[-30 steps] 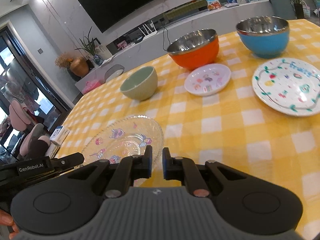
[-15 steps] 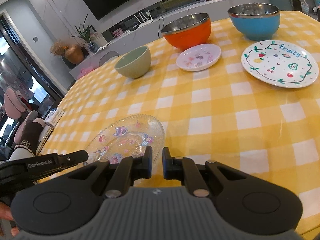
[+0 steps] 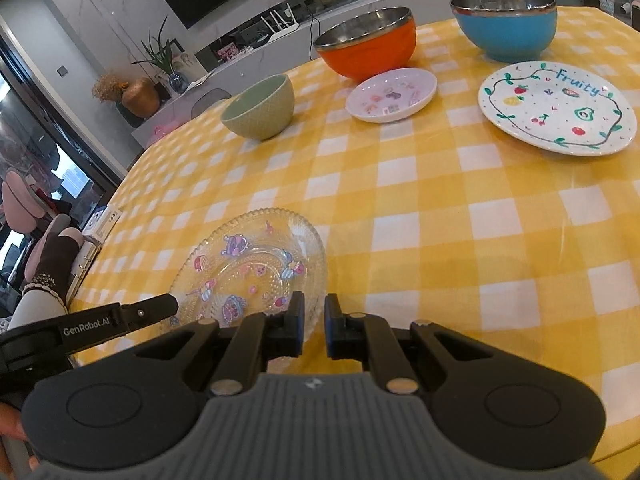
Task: Organize plates and bowls
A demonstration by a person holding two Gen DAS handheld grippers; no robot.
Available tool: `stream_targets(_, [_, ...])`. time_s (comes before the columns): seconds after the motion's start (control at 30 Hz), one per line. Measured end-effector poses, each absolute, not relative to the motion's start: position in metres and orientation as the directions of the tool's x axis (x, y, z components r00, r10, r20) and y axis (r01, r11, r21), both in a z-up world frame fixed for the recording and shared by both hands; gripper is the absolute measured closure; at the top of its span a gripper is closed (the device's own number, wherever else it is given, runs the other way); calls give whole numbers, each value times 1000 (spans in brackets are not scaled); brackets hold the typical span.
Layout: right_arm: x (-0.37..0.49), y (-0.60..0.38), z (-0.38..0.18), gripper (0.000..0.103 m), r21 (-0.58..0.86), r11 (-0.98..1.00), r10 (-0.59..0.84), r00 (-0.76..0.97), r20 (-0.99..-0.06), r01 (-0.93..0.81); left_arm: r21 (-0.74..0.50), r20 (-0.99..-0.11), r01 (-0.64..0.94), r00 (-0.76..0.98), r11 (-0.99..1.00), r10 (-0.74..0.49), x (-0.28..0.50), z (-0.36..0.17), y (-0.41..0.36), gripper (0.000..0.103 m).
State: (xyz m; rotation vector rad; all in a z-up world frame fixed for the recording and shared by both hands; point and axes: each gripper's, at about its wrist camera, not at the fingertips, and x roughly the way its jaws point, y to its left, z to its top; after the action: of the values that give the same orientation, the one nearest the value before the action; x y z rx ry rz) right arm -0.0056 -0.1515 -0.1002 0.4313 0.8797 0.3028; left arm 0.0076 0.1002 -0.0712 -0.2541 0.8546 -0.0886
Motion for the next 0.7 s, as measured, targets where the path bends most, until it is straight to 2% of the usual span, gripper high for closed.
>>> stream_targets(0.1, [-6, -154, -100, 91, 493, 867, 429, 606, -670, -69, -268, -718, -20, 671, 963, -186, 6, -68, 102, 91])
stream_targets(0.13, [-6, -154, -100, 90, 490, 870, 422, 610, -670, -63, -269, -711, -13, 677, 963, -189, 6, -66, 102, 86])
stream_targets(0.2, [-6, -155, -99, 76, 487, 871, 416, 615, -669, -59, -264, -700, -7, 689, 964, -187, 5, -63, 101, 81])
stream_targets(0.23, [-6, -155, -98, 74, 488, 871, 414, 620, -667, -57, -256, -698, -8, 693, 967, -179, 5, -62, 101, 80])
stream_targets(0.33, [-7, -156, -96, 70, 476, 878, 394, 633, -666, -45, -237, -693, -19, 704, 971, -155, 5, -58, 101, 79])
stream_targets(0.6, [0, -168, -77, 49, 440, 897, 346, 681, -645, -40, -220, -657, 30, 734, 975, -171, 8, -23, 84, 72])
stream_targets(0.7, [8, -175, -65, 44, 417, 908, 328, 690, -646, -41, -232, -640, 84, 737, 969, -217, 13, -7, 69, 62])
